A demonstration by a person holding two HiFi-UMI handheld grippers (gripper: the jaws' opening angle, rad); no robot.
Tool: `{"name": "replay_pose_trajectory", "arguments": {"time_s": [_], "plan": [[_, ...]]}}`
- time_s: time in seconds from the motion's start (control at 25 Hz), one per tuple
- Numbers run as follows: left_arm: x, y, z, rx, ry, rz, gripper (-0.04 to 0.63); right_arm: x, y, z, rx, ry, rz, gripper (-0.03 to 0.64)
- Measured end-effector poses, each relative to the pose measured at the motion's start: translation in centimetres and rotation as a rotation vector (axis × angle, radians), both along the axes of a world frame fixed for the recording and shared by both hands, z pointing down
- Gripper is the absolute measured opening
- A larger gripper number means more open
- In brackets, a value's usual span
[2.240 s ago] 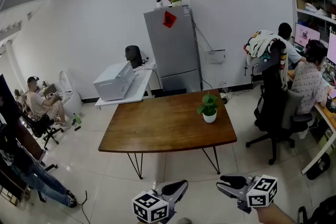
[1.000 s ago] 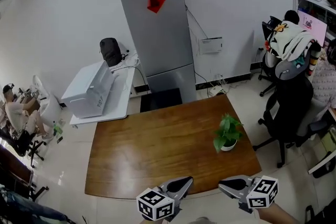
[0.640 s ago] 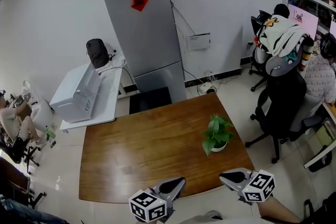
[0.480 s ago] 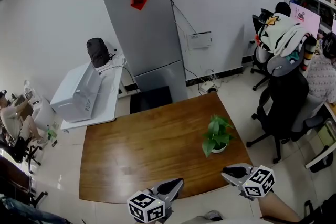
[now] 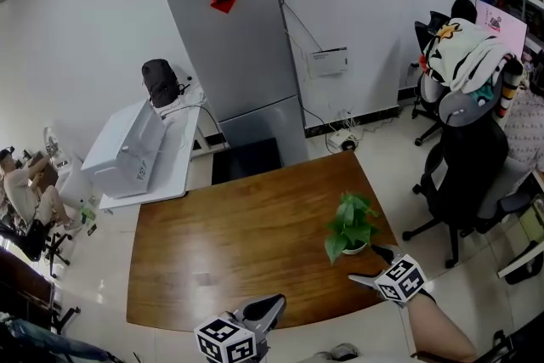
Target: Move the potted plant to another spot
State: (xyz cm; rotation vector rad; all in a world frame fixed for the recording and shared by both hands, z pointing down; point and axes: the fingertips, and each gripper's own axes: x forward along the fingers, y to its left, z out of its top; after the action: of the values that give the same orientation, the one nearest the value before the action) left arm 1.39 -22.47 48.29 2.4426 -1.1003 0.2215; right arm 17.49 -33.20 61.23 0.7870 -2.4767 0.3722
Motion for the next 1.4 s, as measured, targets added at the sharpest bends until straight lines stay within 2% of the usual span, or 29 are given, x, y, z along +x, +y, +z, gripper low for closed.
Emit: {"name": "replay_pose_trajectory", "arguments": {"time_s": [0.2,0.28,0.44,0.84,1.04,1.4], "plan": [[-0.9,-0.1,1.1,-0.033,-0.021,-0.022,-0.003,0.8,-3.8,2.9,-0.009,0.038,0.082,0.485],[-1.4,-0.2,1.3,-0.039,-0.024,-0.038,-0.004,0.5,-5.0,3.7,0.001,0.054,0.089,0.492],[-1.8,-0.9,0.9,-0.014,-0.015,-0.068,-0.004,-0.5,-6.7,4.8,0.03,0.061,0.092,0.489],[-2.5,-1.0,1.3,-0.031,-0.02,-0.088,-0.003,-1.9,-8.6,6.9,0.008,0.039,0.122,0.491],[-1.8,-0.8,1.4,-0.035,-0.023,-0.075,-0.003,-2.2,-9.1,7.2,0.026,0.041,0.124,0.456],[-1.2,-0.5,1.8,-0.04,-0.035,-0.062,-0.003,-2.4,-8.9,7.0,0.051,0.031,0.118,0.449]]}}
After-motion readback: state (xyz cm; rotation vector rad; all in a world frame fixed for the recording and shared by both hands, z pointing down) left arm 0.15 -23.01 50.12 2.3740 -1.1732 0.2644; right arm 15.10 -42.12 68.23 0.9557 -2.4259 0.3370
